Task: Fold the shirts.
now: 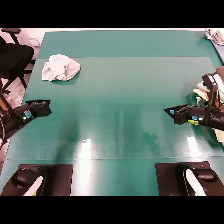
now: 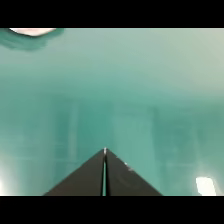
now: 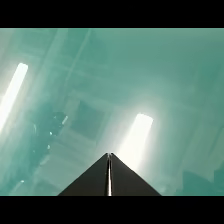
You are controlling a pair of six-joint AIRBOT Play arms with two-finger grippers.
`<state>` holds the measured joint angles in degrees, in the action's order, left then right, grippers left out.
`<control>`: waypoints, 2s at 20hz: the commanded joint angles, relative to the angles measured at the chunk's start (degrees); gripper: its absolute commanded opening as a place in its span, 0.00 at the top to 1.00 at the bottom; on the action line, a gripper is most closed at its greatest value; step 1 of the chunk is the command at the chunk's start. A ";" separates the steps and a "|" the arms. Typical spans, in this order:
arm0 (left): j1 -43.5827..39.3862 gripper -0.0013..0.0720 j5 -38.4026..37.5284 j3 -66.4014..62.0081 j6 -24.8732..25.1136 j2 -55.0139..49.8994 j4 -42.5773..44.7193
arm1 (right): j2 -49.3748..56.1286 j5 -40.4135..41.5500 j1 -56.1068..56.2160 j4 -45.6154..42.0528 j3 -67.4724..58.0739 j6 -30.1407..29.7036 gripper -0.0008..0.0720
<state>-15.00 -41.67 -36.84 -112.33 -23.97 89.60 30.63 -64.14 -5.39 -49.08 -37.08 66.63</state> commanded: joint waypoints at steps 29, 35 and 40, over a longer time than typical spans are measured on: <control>32.63 0.01 -1.07 -56.11 49.48 -82.34 -38.73 | 28.83 -1.92 -0.04 -0.39 -23.89 3.89 0.62; 28.61 0.01 1.92 -56.11 54.36 -83.91 -37.68 | 28.76 -2.12 -0.04 0.13 -23.89 4.09 0.62; 26.10 0.96 1.22 -56.63 54.40 -85.00 -37.73 | 26.12 -1.86 -0.04 -0.07 -23.89 4.11 0.62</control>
<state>12.36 -40.36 -93.06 -58.67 -108.57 51.99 58.13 -66.17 -5.41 -49.08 -60.90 70.76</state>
